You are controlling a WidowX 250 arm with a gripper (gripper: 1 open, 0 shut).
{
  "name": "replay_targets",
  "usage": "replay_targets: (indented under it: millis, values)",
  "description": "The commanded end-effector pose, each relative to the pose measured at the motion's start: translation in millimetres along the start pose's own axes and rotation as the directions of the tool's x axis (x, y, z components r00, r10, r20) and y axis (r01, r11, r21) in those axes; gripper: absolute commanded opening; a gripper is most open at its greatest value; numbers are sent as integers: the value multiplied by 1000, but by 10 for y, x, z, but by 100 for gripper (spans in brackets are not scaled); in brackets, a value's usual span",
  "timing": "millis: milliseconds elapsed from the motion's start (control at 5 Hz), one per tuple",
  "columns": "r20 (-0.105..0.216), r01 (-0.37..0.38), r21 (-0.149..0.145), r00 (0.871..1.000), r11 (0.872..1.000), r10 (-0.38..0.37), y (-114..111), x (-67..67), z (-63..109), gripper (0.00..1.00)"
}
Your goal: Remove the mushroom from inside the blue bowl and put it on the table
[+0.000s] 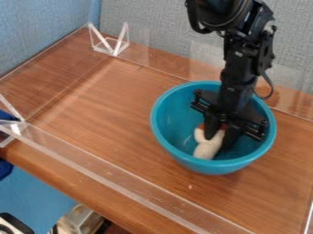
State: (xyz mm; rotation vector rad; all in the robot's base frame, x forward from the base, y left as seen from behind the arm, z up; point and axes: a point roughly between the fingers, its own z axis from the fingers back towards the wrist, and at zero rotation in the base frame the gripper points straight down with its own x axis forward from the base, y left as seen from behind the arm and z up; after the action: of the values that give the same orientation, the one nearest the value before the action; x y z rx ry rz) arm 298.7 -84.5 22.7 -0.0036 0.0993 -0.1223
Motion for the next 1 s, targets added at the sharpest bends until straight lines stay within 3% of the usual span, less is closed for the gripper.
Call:
replay_targets:
  millis: [0,800]
  values:
    - [-94,-37,-17,995,999,35,-143,-159,-238,0]
    - [-74,-135,-27,988,990,133,-195,-239,-112,0]
